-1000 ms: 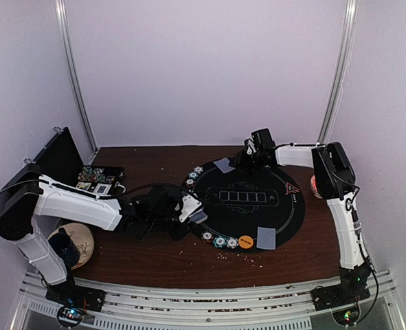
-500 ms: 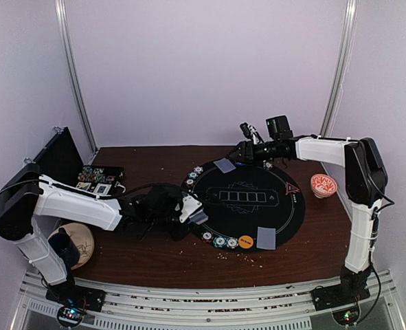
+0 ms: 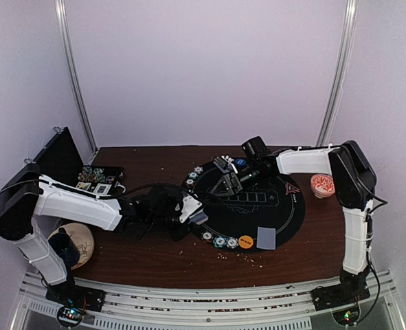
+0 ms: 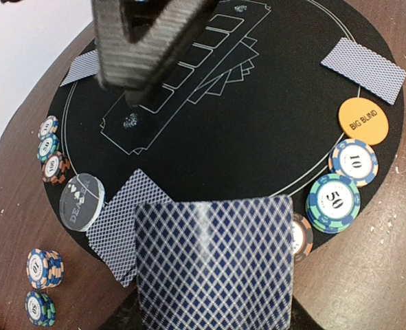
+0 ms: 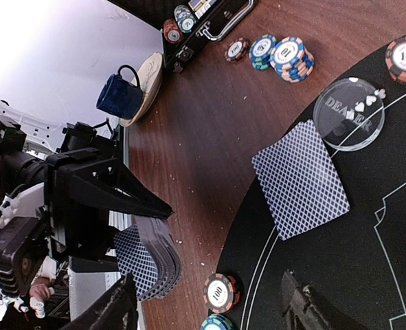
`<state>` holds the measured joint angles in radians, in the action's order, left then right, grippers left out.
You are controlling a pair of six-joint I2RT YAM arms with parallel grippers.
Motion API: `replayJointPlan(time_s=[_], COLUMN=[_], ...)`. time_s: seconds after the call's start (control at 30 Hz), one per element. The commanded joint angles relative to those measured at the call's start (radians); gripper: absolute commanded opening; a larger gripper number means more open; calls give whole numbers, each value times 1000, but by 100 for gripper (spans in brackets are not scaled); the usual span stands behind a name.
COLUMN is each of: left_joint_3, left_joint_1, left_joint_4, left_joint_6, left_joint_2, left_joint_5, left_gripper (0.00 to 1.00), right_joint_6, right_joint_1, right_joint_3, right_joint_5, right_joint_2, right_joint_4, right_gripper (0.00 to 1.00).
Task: Distribute texas hold em gaming equipment
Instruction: Distribute the poker card in the small blind area, then pick up the poker card from the face-down deck piles.
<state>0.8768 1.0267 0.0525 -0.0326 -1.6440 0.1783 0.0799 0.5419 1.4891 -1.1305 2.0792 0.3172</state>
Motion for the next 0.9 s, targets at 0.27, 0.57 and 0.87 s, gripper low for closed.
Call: replayJointPlan(time_s=[0.27, 0.57, 0.87], left_joint_3=[18, 20, 19], left_joint_1=[3, 3, 3], left_joint_4=[48, 52, 53], left_joint_6=[-4, -4, -4], left_joint_2=[7, 0, 0], left_joint_5=[-11, -13, -24], left_gripper=[15, 15, 15], right_joint_6=[-250, -145, 18], right_joint_1=[69, 111, 137], right_joint_3=[165, 177, 172], right_joint_5=[-102, -82, -5], right_joint_2=[124, 146, 177], right_joint_4=[357, 276, 112], right_gripper=[71, 71, 70])
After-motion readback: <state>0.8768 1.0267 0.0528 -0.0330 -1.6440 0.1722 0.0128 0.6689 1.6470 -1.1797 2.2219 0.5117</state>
